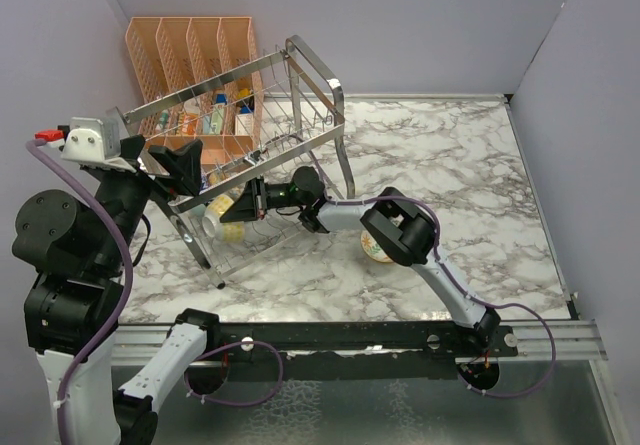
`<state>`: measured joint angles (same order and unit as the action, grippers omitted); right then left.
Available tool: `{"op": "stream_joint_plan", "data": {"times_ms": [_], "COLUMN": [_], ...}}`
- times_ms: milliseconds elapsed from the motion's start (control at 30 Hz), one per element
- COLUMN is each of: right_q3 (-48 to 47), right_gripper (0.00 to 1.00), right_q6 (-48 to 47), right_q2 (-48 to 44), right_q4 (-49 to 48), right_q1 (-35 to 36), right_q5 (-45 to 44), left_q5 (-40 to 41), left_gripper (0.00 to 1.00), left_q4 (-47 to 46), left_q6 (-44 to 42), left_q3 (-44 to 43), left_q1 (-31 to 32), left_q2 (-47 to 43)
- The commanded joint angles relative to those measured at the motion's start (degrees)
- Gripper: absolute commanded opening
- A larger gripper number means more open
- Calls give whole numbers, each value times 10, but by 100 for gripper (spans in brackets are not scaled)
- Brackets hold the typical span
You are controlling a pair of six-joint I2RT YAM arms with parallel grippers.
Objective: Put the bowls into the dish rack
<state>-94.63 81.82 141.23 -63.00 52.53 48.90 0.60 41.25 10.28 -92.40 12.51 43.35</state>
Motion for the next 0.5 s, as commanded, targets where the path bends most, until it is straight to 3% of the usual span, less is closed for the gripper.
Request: {"op": "stream_joint_plan", "data": {"times_ms": [0,467], "right_q3": [-22,30], "right_gripper": [2,1], "right_q6": [-11,-28], "right_q2": [13,1], "right_q4": [-4,-22], "right_q1": [9,32], "right_q5": [-28,-76], "left_q5": [0,7], "left_gripper": [99,99], "left_q4": [-9,-3], "left_q6": [-7,-10], "left_q3": [5,5], "left_q1": [4,4], "left_q2": [-1,-6]}}
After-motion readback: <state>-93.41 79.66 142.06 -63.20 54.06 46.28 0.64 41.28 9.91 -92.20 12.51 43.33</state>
